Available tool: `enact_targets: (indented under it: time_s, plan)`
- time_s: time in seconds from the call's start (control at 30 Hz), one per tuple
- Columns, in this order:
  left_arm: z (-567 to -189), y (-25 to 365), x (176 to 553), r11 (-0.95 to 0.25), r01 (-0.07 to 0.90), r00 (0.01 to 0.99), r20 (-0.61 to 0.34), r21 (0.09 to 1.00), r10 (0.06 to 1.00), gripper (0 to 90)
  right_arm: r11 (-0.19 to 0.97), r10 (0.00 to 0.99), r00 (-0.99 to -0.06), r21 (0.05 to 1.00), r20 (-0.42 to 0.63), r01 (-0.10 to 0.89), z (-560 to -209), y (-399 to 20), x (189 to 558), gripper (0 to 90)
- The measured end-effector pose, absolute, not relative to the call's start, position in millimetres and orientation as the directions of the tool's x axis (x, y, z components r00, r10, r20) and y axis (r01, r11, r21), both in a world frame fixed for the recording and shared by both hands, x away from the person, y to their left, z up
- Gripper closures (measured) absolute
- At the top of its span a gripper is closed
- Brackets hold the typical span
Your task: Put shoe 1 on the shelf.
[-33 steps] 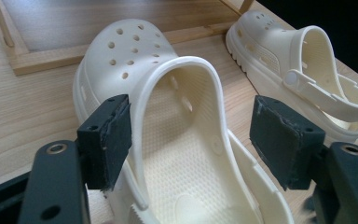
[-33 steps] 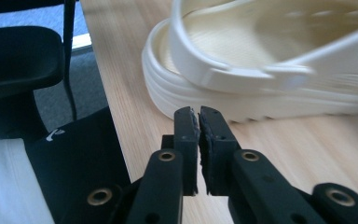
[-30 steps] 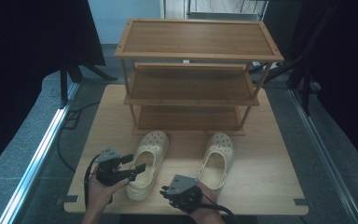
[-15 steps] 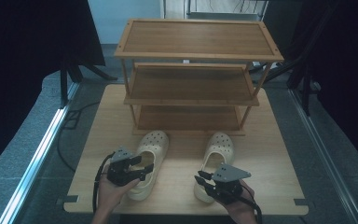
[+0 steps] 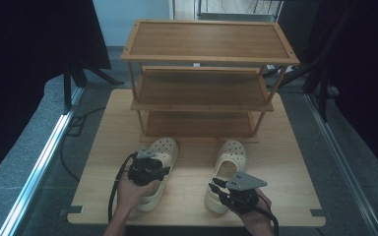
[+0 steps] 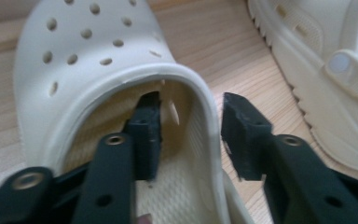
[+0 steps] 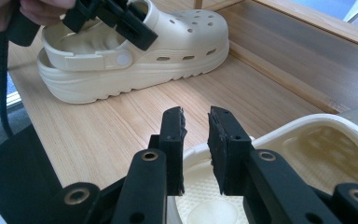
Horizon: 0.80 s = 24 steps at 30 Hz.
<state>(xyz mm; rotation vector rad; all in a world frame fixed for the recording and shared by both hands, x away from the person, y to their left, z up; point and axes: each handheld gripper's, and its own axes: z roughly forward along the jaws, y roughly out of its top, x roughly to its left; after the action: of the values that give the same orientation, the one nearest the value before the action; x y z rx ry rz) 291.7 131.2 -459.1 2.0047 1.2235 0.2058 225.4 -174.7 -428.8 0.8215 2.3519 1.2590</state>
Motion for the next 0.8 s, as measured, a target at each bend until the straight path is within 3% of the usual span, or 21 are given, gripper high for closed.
enact_targets:
  time_s: [0.03, 0.17, 0.57, 0.8]
  plan:
    - [-460.1, 130.8, 292.9, -0.254, 0.697, 0.527, -0.239, 0.671, 0.815, 59.8, 0.437, 0.636, -0.771, 0.838, -0.032, 0.326, -428.8, -174.7, 225.4, 75.0]
    - [-461.5, 129.7, 295.6, -0.254, 0.706, 0.539, -0.269, 0.661, 0.798, 74.8, 0.442, 0.638, -0.769, 0.837, -0.041, 0.322, -428.7, -174.7, 225.4, 75.0]
    - [-452.9, 133.4, 289.3, -0.225, 0.657, 0.524, -0.221, 0.720, 0.823, 84.7, 0.441, 0.639, -0.768, 0.837, -0.039, 0.324, -430.2, -175.3, 226.3, 74.9]
    - [-445.2, 135.8, 287.0, -0.205, 0.621, 0.534, -0.217, 0.756, 0.817, 85.4, 0.436, 0.643, -0.765, 0.839, -0.038, 0.325, -429.6, -176.5, 226.6, 74.9]
